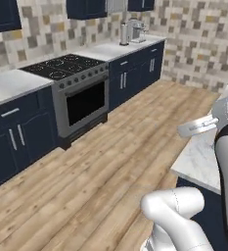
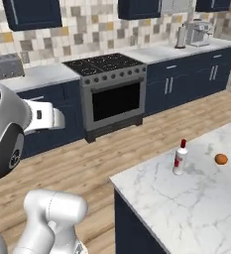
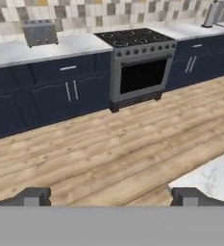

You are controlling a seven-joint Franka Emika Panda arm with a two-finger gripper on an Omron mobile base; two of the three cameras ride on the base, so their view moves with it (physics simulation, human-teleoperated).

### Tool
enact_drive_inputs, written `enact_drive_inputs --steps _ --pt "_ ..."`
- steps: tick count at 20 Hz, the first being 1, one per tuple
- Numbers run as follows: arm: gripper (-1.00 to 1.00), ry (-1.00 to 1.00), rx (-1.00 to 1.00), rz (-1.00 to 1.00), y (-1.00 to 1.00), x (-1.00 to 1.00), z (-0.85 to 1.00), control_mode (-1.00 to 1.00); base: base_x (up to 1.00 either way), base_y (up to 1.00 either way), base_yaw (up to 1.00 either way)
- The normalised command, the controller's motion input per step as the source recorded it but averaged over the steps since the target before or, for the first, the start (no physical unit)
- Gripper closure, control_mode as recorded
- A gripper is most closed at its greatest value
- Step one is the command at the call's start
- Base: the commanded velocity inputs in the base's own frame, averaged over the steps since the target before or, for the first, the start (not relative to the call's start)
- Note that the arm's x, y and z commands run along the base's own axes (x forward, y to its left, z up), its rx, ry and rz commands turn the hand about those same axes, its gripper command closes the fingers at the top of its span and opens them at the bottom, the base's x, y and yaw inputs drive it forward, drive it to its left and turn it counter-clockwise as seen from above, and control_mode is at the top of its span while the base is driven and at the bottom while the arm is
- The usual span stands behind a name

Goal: Place the liquor and beer on the top shelf of the fridge to keep them out of children's reach, and place the tangerine on lower shelves for easy access.

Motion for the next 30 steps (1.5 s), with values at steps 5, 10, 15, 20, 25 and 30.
enact_drive_inputs --steps 5,10,15,20,25,30 --pt "-1.00 0.00 0.00 0.00 0.00 0.00 0.00 1.00 -0.01 0.14 -0.53" --pt "-1.00 0.00 0.00 0.00 0.00 0.00 0.00 1.00 0.00 0.18 -0.56" --pt "-1.00 0.00 0.00 0.00 0.00 0.00 0.00 1.00 -0.02 0.23 -0.58" --pt "-1.00 0.00 0.00 0.00 0.00 0.00 0.00 1.00 -0.12 0.43 -0.57" --pt "-1.00 0.00 0.00 0.00 0.00 0.00 0.00 1.00 -0.16 0.72 -0.59" --pt "-1.00 0.00 0.00 0.00 0.00 0.00 0.00 1.00 -0.31 0.80 -0.59"
